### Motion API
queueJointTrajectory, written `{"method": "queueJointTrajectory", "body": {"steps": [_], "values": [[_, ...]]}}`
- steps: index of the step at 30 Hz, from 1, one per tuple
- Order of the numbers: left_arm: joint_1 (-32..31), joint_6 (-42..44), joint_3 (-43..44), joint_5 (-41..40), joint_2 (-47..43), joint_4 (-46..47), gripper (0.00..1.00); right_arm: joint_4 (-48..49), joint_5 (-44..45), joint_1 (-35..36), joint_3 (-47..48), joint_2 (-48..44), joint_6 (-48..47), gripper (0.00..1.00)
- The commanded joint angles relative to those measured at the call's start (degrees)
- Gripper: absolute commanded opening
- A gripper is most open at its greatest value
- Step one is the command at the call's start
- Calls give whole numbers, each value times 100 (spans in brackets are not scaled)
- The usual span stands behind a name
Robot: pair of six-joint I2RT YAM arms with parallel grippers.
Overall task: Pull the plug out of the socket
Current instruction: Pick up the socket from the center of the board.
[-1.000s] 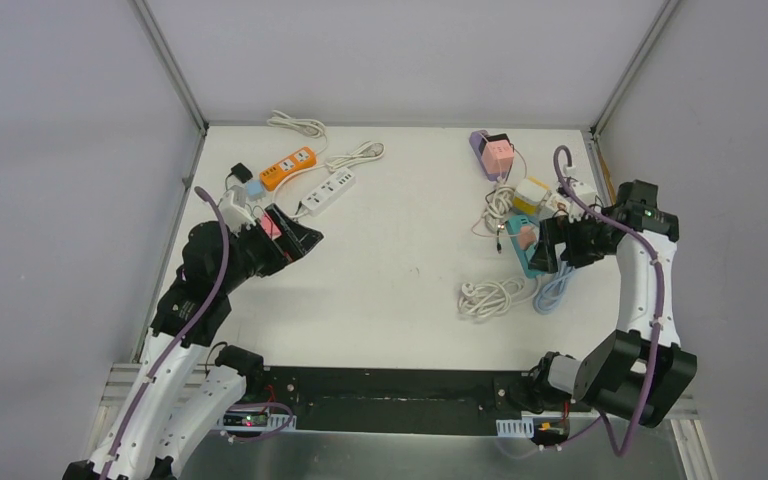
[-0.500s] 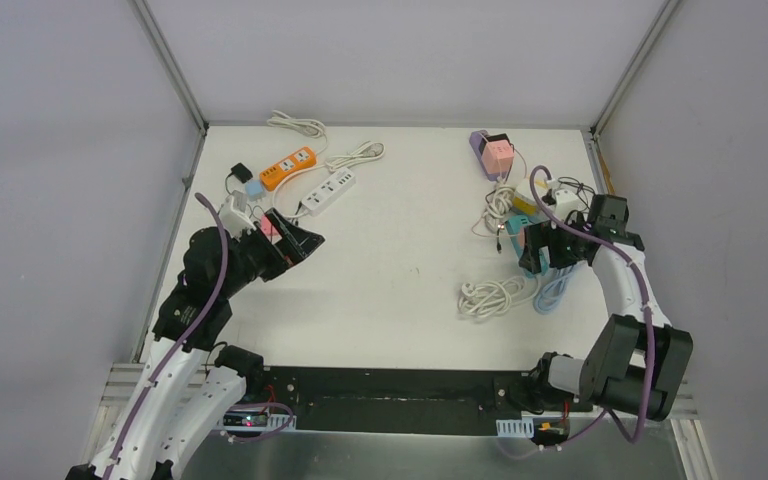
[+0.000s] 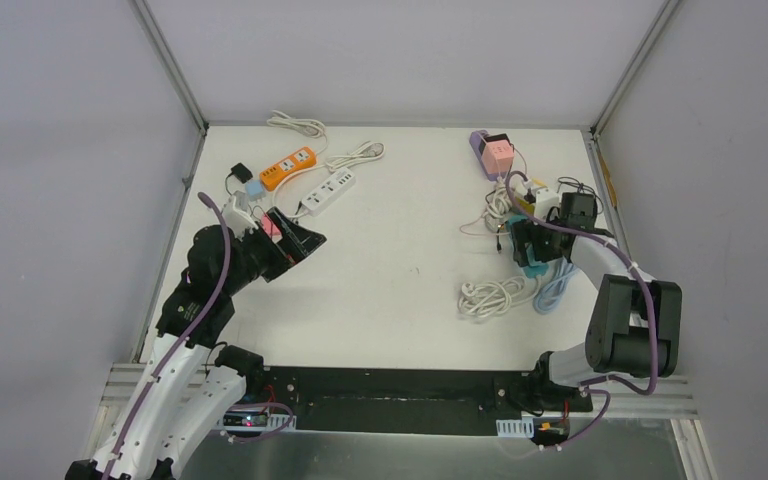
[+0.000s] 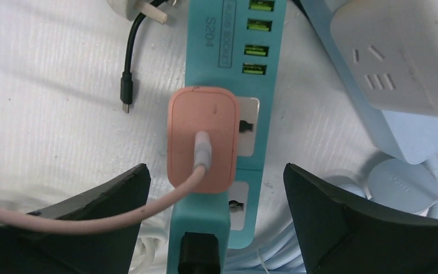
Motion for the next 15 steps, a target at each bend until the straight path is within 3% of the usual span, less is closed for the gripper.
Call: {"method": "queueJointTrajectory", "body": {"steps": [1,8,15], "values": [[-35,-137,34,85,-17,275,99,587,580,124,3,34,68,89],[-35,-175,23,67,17,330,99,337,757,312,-178,20,-386,81],[-35,-158,26,93,107,386,99,-236,633,350,67,275,-425,66]]}}
